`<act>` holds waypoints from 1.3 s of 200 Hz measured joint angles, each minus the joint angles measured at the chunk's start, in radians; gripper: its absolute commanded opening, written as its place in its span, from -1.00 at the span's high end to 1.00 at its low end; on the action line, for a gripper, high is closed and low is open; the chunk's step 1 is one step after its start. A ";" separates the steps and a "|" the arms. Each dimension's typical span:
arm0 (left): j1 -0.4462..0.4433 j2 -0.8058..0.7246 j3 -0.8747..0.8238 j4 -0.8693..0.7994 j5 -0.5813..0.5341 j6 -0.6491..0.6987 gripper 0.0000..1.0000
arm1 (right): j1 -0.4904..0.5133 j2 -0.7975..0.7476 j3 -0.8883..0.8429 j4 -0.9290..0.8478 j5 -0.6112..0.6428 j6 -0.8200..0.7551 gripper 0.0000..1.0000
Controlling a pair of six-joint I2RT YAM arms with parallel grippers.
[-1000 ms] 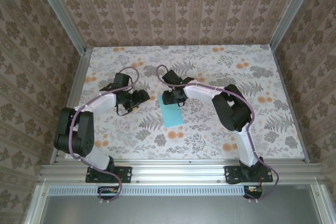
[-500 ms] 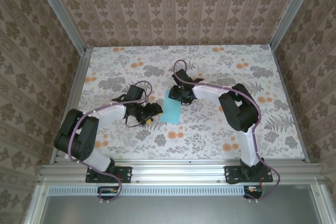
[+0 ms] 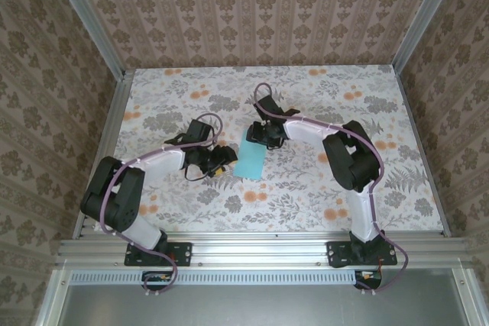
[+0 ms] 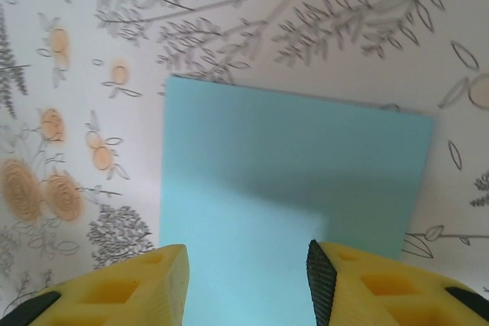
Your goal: Fold a paper plane with a square sheet of paper (pick it up from the middle)
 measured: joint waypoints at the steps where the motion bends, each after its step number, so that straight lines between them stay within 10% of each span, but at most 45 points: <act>1: 0.000 0.001 0.000 0.000 0.000 0.000 -0.16 | 0.000 0.000 0.001 0.000 0.000 -0.002 0.06; 260: -0.056 0.161 0.152 -0.116 0.023 0.045 -0.23 | -0.051 0.086 0.082 -0.091 0.001 -0.064 0.02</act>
